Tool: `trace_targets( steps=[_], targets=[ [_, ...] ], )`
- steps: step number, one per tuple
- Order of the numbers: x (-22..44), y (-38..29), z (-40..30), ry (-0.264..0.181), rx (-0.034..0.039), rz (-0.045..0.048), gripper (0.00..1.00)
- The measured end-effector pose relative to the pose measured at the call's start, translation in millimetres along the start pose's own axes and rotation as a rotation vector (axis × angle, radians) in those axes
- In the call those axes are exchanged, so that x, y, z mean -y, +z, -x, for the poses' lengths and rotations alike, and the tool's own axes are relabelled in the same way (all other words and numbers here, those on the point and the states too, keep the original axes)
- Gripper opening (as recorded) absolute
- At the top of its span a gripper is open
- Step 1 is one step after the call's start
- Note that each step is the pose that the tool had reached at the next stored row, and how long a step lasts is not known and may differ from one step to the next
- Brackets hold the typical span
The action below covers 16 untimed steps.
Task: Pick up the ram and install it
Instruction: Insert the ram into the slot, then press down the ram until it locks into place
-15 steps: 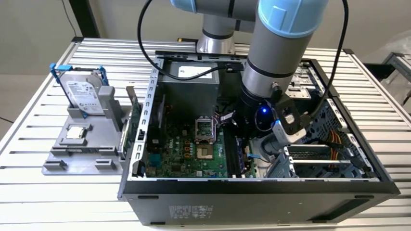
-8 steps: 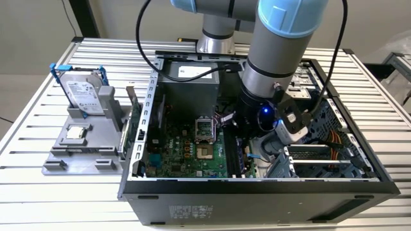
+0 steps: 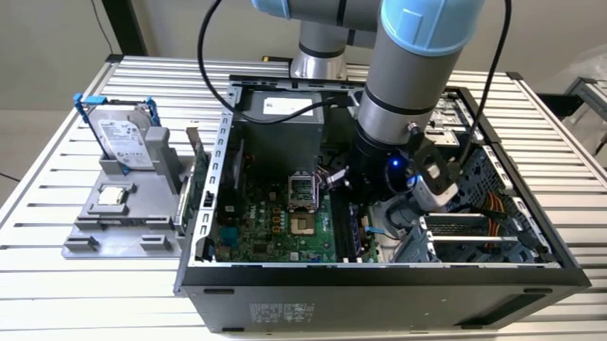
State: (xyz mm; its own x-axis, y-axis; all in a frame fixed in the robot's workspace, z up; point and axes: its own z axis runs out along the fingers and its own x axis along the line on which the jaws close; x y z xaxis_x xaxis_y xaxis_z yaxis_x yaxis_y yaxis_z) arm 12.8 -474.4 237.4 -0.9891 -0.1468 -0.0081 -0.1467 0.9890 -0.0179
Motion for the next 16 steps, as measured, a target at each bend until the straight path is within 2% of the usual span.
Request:
trace_targets(
  steps=[10, 16],
  targets=[
    [-0.1, 0.0, 0.0, -0.088, 0.0016, 0.0006, 0.0],
    [-0.1, 0.0, 0.0, -0.119, 0.0021, 0.0009, 0.0]
  ],
)
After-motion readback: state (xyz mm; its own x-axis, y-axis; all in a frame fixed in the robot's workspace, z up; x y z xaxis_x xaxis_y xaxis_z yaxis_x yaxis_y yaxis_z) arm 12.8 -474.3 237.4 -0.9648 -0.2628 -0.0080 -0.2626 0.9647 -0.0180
